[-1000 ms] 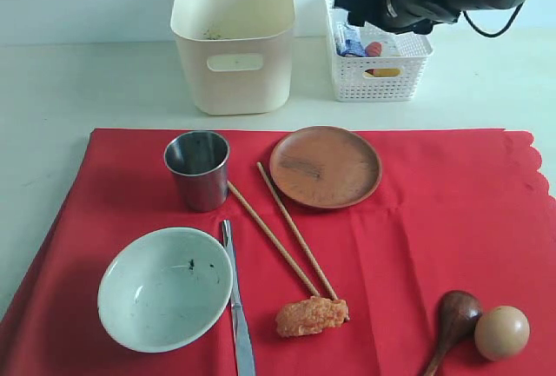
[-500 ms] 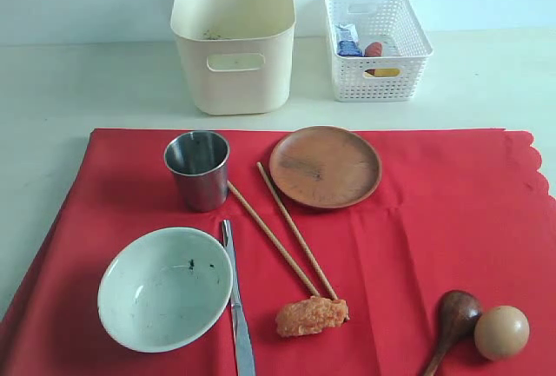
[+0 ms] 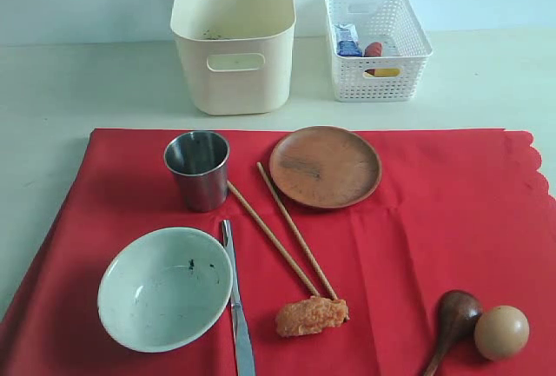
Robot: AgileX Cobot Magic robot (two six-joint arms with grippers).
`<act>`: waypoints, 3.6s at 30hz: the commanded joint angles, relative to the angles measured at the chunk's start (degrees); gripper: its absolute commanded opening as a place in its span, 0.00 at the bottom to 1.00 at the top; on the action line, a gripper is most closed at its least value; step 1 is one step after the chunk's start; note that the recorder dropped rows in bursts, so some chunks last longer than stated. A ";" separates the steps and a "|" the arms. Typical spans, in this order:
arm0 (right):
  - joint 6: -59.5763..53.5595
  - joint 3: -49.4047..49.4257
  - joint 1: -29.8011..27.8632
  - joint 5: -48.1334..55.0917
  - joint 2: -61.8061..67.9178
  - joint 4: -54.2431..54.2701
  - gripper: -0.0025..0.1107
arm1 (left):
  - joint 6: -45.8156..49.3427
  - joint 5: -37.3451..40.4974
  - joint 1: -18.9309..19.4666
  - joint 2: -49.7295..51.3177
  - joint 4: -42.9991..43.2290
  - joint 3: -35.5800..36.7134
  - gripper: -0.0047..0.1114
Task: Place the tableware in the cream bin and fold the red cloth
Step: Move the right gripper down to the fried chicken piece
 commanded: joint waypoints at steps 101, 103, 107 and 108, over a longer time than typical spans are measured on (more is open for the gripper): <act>-23.87 24.51 41.69 0.42 14.67 5.06 0.08 | 0.29 -0.25 -0.29 0.30 -0.34 -0.03 0.05; -23.87 24.51 41.69 1.27 14.67 5.06 0.02 | 0.29 -0.25 -0.29 0.30 -0.34 -0.03 0.05; -23.66 24.51 41.69 3.46 13.47 5.06 0.02 | 0.29 -0.25 -0.29 0.30 -0.34 -0.03 0.05; -23.66 24.51 41.69 3.46 12.99 5.06 0.02 | 0.29 -0.25 -0.29 0.30 -0.34 -0.03 0.05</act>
